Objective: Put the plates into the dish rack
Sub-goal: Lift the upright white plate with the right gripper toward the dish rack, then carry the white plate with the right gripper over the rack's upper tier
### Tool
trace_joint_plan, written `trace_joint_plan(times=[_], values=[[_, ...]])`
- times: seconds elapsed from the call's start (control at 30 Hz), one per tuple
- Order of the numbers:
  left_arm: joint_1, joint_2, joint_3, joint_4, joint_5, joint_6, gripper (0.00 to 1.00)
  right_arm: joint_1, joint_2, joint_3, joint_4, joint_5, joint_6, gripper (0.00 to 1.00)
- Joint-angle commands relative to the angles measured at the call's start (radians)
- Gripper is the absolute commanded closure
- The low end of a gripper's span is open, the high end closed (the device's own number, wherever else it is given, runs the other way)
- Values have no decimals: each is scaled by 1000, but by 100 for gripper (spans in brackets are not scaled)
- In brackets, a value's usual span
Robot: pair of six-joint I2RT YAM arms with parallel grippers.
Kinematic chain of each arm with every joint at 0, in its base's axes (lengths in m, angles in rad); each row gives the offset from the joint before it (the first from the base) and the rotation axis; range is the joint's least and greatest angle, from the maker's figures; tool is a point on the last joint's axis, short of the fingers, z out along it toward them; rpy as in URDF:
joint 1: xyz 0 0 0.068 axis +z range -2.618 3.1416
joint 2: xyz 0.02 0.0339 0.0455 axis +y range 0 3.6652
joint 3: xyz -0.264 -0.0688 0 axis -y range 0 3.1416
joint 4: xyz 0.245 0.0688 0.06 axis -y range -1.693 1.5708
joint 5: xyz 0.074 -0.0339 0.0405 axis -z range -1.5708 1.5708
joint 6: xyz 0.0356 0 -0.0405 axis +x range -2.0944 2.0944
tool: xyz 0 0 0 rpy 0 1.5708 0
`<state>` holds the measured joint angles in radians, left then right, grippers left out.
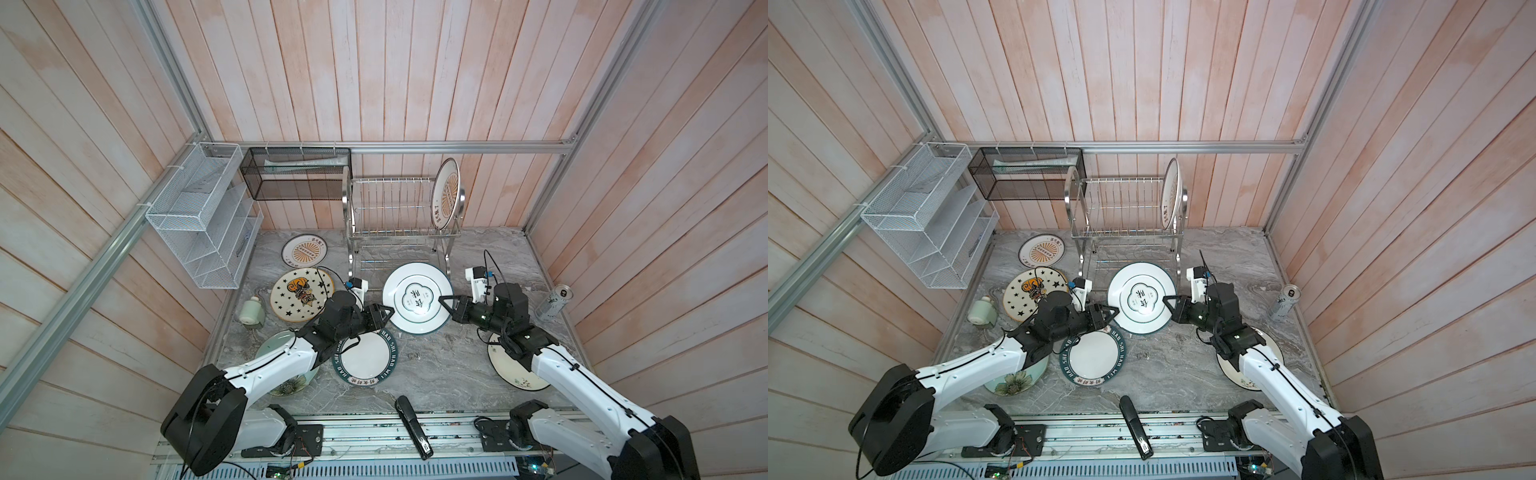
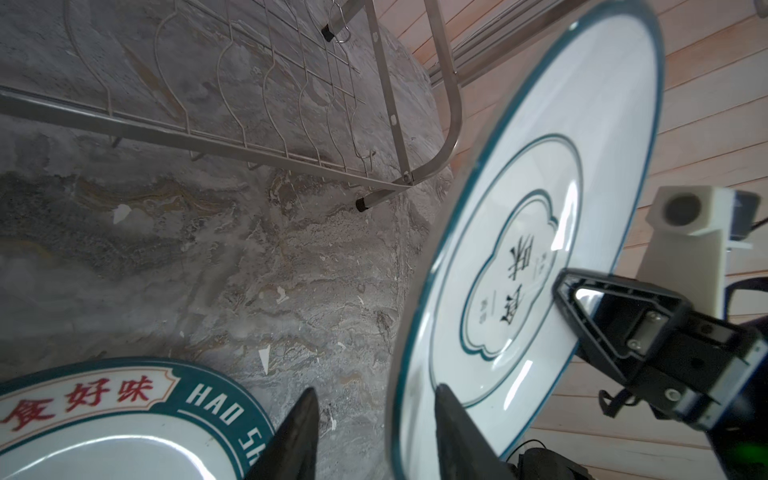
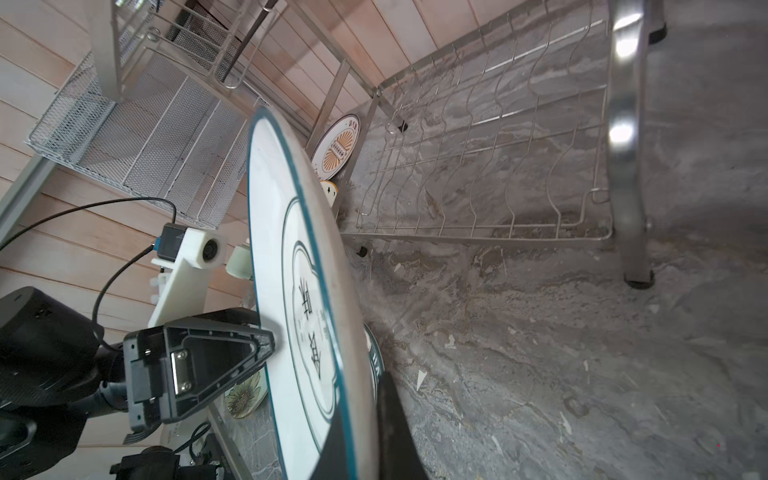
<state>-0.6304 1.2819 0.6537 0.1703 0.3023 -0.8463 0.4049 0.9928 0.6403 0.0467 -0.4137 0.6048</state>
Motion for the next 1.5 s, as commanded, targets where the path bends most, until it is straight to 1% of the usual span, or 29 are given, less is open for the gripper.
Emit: trace_joint_plan(times=[0.0, 0.1, 0.27, 0.53, 0.63, 0.7, 0.8, 0.9, 1.0, 1.13, 1.3, 1.47], values=[[0, -53, 67, -137, -70, 81, 52, 1, -46, 82, -107, 71, -118, 100], [1, -99, 91, -221, -120, 114, 51, 2, -79, 141, -183, 91, -177, 100], [2, -160, 101, -298, -193, 140, 49, 14, -100, 219, -222, 28, -243, 100], [3, -175, 94, -301, -187, 133, 49, 57, -50, 417, -250, 47, -324, 100], [2, -180, 86, -299, -178, 127, 49, 77, -7, 524, -249, 103, -334, 100], [2, -189, 79, -288, -167, 121, 49, 102, 43, 621, -280, 183, -353, 100], [2, -204, 65, -259, -154, 106, 49, 157, 122, 746, -307, 352, -385, 100], [0, -220, 60, -257, -148, 103, 49, 193, 214, 878, -335, 499, -376, 100], [0, -237, 53, -266, -149, 110, 49, 218, 314, 1026, -388, 616, -367, 100], [1, -251, 45, -273, -158, 114, 49, 269, 418, 1162, -408, 770, -376, 100], [0, -272, 32, -281, -168, 103, 49, 343, 558, 1337, -444, 1000, -421, 100], [0, -309, 17, -318, -194, 101, 49, 372, 721, 1564, -543, 1153, -462, 100]])
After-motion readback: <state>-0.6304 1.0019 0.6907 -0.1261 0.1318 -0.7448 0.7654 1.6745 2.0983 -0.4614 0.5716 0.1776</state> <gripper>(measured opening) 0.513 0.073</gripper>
